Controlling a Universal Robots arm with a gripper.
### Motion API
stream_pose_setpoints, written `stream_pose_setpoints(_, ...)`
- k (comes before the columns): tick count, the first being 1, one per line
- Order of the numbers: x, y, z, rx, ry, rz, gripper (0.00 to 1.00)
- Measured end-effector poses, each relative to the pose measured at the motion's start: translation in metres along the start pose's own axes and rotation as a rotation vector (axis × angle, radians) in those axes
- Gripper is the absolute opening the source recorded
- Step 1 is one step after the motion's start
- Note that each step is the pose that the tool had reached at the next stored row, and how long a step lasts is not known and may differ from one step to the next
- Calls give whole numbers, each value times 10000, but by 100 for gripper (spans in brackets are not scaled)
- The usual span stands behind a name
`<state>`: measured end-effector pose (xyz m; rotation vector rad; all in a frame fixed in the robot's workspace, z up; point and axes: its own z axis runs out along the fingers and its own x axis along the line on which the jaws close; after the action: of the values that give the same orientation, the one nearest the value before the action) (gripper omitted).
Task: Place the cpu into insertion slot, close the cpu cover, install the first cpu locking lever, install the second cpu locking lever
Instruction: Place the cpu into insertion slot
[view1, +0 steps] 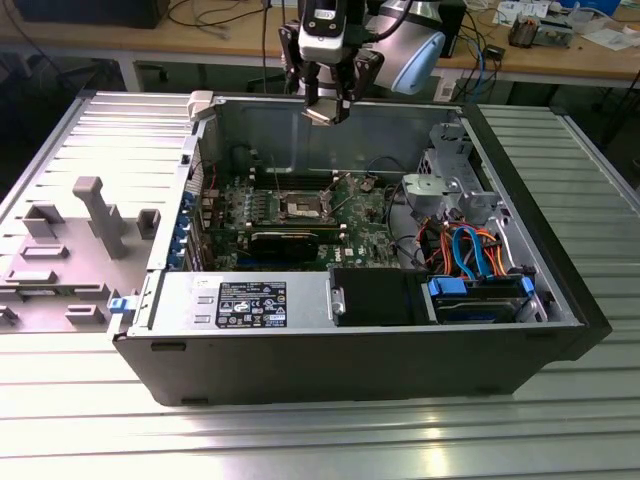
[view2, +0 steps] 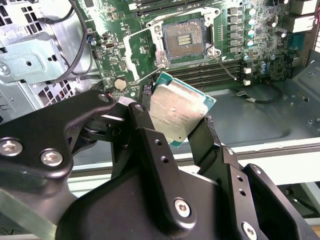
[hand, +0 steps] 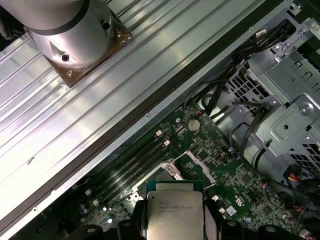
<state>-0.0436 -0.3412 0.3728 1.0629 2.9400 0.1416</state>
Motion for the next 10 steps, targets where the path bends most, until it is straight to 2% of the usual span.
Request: stream_pose_setpoints(10,0,0,0,-1,-4,44,55)
